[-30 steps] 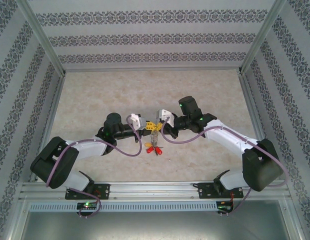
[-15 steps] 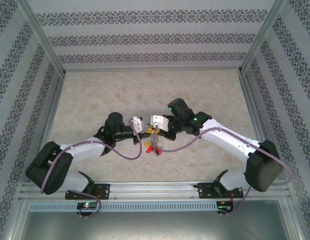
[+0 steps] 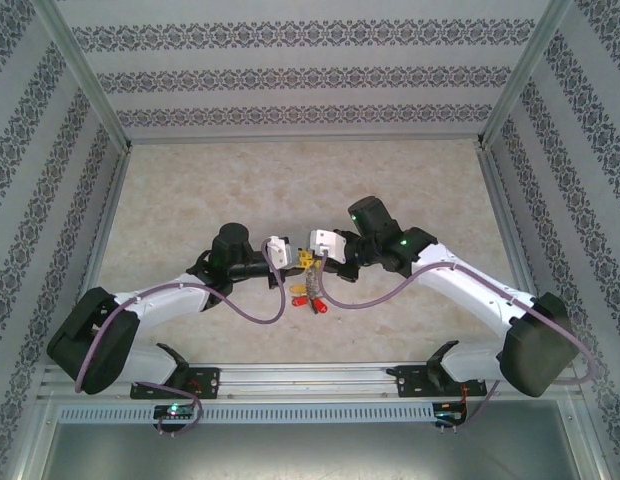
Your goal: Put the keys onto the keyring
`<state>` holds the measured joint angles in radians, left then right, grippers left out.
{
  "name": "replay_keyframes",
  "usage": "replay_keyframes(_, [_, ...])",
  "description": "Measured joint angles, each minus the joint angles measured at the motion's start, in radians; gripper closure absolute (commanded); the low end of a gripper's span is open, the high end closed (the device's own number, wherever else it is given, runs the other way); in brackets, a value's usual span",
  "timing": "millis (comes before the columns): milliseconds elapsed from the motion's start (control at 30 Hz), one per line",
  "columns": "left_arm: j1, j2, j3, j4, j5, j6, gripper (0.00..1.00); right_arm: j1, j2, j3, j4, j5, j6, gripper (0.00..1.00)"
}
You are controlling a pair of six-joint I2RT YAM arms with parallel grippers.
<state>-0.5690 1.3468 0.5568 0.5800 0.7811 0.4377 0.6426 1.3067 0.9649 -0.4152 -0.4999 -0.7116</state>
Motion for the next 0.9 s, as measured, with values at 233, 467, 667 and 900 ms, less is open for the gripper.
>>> replay_keyframes(233, [0.002,0.000,-0.004,0.013,-0.003,-0.034,1.00,-0.019,-0.001,-0.026,0.048,-0.048,0.007,0.86])
replay_keyframes(467, [0.008,0.018,-0.029,0.043,-0.017,-0.098,1.00,-0.039,-0.006,-0.041,0.078,-0.065,0.008,0.81])
replay_keyframes(667, [0.008,0.024,-0.036,0.074,-0.027,-0.130,1.00,-0.039,-0.011,-0.044,0.080,-0.066,0.009,0.84])
replay_keyframes(900, [0.008,0.030,-0.037,0.109,-0.025,-0.159,1.00,-0.046,-0.006,-0.044,0.088,-0.067,0.009,0.85])
